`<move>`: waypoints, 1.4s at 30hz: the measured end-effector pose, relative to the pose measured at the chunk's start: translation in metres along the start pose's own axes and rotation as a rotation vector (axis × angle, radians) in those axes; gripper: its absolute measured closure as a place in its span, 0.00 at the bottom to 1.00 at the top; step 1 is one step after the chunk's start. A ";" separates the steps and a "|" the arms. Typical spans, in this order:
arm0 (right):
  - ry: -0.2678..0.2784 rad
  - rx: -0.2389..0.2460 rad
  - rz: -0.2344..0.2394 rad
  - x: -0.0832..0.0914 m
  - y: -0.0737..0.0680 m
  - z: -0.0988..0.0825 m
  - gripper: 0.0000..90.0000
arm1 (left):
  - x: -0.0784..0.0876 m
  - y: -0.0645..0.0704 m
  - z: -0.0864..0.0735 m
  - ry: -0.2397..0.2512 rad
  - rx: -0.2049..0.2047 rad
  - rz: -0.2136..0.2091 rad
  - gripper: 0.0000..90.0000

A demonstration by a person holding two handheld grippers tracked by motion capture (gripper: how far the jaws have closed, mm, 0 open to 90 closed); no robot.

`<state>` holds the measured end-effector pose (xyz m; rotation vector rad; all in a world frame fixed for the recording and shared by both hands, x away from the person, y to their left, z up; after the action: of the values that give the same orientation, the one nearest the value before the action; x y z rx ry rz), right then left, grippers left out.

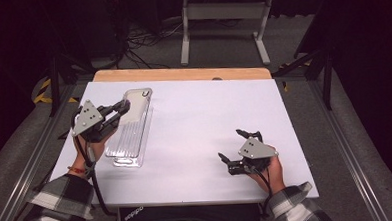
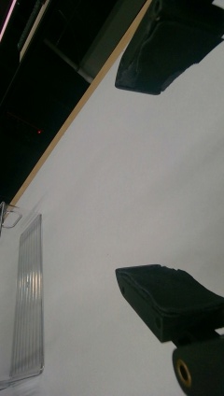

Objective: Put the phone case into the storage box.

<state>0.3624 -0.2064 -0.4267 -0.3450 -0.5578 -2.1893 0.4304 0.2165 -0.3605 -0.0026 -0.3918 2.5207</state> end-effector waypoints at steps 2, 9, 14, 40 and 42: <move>-0.001 -0.001 -0.001 0.000 0.000 0.000 0.10 | -0.001 -0.002 -0.001 0.000 0.003 0.004 0.91; -0.006 -0.002 0.001 -0.001 0.000 -0.001 0.10 | -0.009 -0.010 -0.004 -0.005 0.021 0.000 0.91; -0.010 -0.004 0.001 -0.002 0.000 -0.002 0.10 | -0.014 -0.014 -0.006 -0.009 0.030 0.002 0.91; -0.021 -0.011 0.000 -0.006 0.001 -0.004 0.10 | -0.052 -0.051 -0.010 -0.041 0.141 -0.004 0.91; -0.018 -0.010 -0.003 -0.005 0.001 -0.004 0.10 | -0.055 -0.054 -0.008 -0.024 0.156 -0.003 0.91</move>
<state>0.3664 -0.2053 -0.4320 -0.3702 -0.5579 -2.1944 0.5065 0.2307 -0.3583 0.0885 -0.2033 2.5440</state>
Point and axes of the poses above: each handheld gripper's, and its own axes: x roughly backward along the jaws, z roughly out of its top, y roughly to its right, the point moved 2 cm from there along -x, roughly forward along the jaws, and after that the axes turned 10 degrees about z, right-handed, at the moved point
